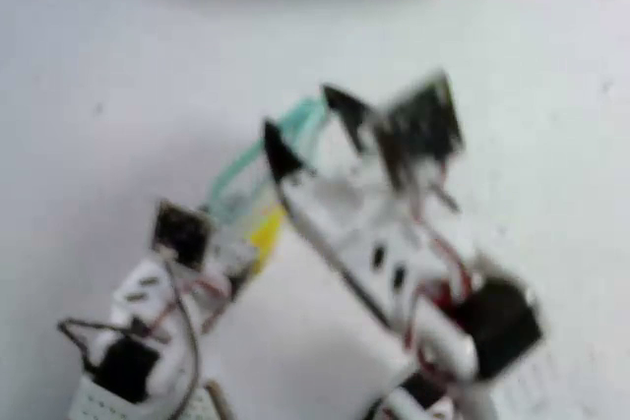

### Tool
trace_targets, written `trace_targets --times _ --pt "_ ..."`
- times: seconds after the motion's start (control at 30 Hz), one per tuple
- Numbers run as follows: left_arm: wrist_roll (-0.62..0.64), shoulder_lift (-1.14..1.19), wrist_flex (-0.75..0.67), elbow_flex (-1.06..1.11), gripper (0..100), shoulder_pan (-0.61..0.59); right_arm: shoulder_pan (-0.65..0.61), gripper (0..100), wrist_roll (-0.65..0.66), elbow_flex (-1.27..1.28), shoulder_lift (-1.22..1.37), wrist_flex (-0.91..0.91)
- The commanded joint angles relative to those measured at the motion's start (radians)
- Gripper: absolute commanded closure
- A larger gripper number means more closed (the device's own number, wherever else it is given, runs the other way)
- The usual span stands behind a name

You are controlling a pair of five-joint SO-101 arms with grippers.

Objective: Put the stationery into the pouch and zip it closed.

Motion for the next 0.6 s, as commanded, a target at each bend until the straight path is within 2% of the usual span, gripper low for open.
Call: trace_targets --times 0.0,0.1,0.17,0.23,0.37,0.57 --pt "-0.061 -0.012 -0.002 -0.006 86 0.018 0.051 78.9 -0.084 -0.253 0.197 0.189" --pt "-0.066 -0.012 -0.002 -0.006 86 0.042 0.022 74.1 -0.273 -0.453 0.371 0.364" --pt "-0.066 -0.012 -0.002 -0.005 86 0.056 -0.021 67.7 -0.35 -0.566 0.473 0.455" --pt "-0.066 -0.012 -0.002 -0.005 86 0.058 -0.074 63.2 -0.353 -0.661 0.555 0.515" --pt "-0.066 -0.012 -0.002 -0.005 86 0.053 -0.105 64.2 -0.359 -0.741 0.659 0.536" --pt "-0.066 -0.012 -0.002 -0.005 86 0.053 -0.016 71.7 -0.353 -0.7 0.74 0.541"
